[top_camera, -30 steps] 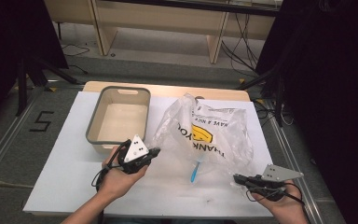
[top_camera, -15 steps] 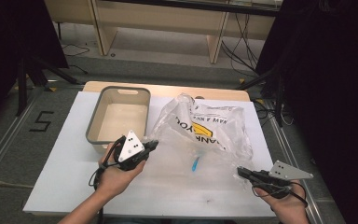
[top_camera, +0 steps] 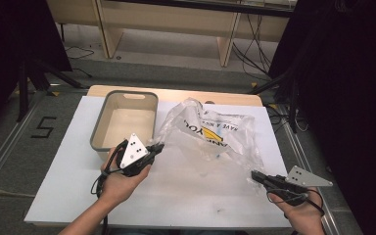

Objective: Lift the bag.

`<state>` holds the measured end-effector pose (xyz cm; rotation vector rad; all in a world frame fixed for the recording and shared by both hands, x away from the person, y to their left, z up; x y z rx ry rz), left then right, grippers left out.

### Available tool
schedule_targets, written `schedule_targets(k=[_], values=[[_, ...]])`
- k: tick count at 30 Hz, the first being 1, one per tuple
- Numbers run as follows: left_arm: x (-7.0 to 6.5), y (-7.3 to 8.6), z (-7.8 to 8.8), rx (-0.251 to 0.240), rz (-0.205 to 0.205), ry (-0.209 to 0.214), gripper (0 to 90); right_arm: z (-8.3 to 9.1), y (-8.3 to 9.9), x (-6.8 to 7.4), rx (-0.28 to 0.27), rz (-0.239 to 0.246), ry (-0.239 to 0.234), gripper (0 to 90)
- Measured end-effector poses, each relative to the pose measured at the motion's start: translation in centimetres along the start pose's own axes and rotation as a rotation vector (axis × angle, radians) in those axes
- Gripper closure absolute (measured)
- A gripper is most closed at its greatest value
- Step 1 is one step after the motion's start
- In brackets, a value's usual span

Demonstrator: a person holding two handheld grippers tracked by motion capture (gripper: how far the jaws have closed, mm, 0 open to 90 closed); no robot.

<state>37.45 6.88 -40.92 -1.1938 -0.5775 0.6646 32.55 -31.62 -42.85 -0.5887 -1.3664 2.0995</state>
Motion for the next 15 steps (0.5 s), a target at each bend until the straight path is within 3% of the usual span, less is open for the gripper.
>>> schedule_targets(k=[15], values=[[0.12, -0.42, 0.23, -0.025, -0.012, -0.012, 89.2, 0.21, -0.55, -0.05, -0.035, 0.003, 0.023, 90.0]])
Point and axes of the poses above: each handheld gripper's, and its own axes: z roughly backward along the jaws, y roughly out of its underside, x roughly to its left, the point moved 4 cm from there along -z, roughly forward along the jaws, and after that the axes turned 4 degrees about z, right-handed, at the moved point
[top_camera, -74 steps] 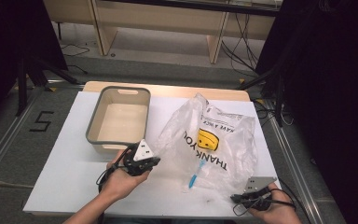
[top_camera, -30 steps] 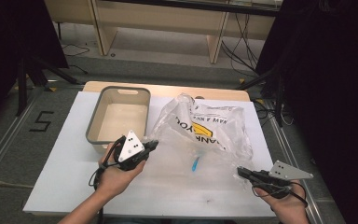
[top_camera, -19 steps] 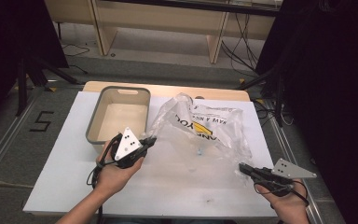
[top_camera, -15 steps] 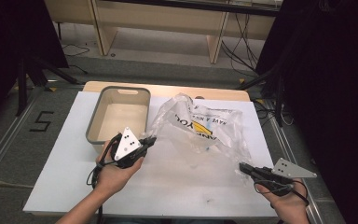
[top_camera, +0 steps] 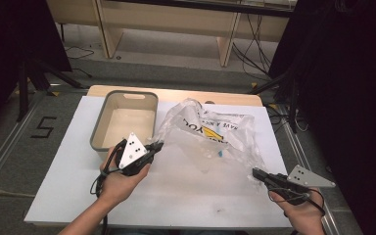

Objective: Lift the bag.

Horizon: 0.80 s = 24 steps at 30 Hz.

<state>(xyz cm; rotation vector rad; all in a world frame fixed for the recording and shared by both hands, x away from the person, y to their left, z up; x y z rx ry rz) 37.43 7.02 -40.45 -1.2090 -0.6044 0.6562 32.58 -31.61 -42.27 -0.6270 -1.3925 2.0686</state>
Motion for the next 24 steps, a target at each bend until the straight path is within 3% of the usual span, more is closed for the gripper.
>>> schedule_targets(k=[13, 24], values=[[0.1, -1.0, 0.2, -0.039, -0.029, -0.014, 89.2, 0.2, -0.8, -0.2, -0.043, 0.007, 0.036, 90.0], [0.3, -1.9, 0.4, -0.070, -0.027, -0.022, 89.2, 0.5, -1.8, -0.6, -0.097, 0.018, 0.094, 90.0]])
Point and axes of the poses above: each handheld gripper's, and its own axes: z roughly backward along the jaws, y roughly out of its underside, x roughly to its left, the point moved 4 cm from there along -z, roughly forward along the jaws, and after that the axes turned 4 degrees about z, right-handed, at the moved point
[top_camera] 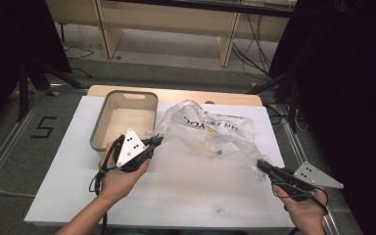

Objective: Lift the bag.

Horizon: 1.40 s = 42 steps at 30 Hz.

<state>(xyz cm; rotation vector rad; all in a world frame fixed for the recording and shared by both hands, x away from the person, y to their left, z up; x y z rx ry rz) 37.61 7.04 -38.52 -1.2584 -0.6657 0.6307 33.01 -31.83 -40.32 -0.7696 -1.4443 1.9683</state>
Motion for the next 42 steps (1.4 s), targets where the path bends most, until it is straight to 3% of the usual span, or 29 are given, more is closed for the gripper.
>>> schedule_targets(k=[28, 42], values=[[0.4, -2.0, -0.1, -0.061, 0.007, -0.018, 89.2, -0.4, -2.4, -0.8, -0.084, 0.014, 0.085, 90.0], [0.2, -1.7, -0.9, -0.096, 0.019, -0.035, 89.2, -0.9, -2.6, -0.8, -0.125, 0.018, 0.151, 90.0]])
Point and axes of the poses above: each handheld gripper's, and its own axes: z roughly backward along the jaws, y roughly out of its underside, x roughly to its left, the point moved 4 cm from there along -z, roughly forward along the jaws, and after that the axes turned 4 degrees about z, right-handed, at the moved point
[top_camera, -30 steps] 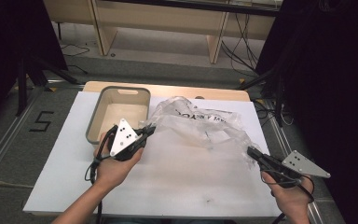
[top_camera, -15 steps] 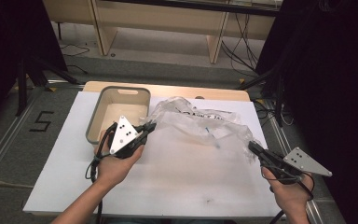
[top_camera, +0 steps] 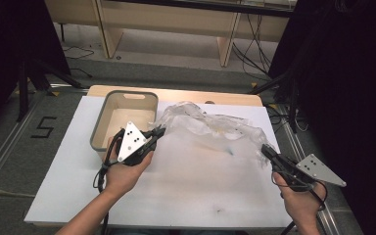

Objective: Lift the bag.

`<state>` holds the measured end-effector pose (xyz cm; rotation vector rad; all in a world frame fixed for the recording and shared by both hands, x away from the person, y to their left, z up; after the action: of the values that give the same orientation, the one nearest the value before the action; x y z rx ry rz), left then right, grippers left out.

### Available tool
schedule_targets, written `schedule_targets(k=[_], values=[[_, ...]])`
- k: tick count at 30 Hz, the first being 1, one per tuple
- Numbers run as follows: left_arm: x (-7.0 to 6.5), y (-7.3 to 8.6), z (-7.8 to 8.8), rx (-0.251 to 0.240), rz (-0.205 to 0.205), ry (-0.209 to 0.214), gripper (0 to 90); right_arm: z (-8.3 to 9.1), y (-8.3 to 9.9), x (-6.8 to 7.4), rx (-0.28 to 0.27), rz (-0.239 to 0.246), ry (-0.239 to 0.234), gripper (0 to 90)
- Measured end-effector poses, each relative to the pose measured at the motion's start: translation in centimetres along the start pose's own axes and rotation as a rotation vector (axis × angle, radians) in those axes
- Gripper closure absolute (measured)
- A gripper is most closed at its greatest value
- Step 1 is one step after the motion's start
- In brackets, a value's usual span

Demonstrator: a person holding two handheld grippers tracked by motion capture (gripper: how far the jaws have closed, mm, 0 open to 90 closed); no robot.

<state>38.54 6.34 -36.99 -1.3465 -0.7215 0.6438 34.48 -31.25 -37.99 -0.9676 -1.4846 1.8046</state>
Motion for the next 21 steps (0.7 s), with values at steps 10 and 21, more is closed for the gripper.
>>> schedule_targets(k=[10, 21], values=[[0.0, -0.6, 0.0, -0.036, 0.000, -0.019, 89.2, -0.2, -0.6, 0.0, -0.039, 0.010, 0.032, 90.0], [-0.3, -1.8, 0.3, -0.073, -0.011, -0.020, 89.1, 0.0, -1.4, -0.3, -0.071, 0.014, 0.055, 90.0]])
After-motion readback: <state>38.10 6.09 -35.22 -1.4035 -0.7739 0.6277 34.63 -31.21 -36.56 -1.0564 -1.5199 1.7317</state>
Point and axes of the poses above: each handheld gripper's, and its own axes: z roughly backward along the jaws, y roughly out of its underside, x roughly to its left, the point moved 4 cm from there along -z, roughly forward along the jaws, and after that the axes turned 4 degrees about z, right-handed, at the moved point
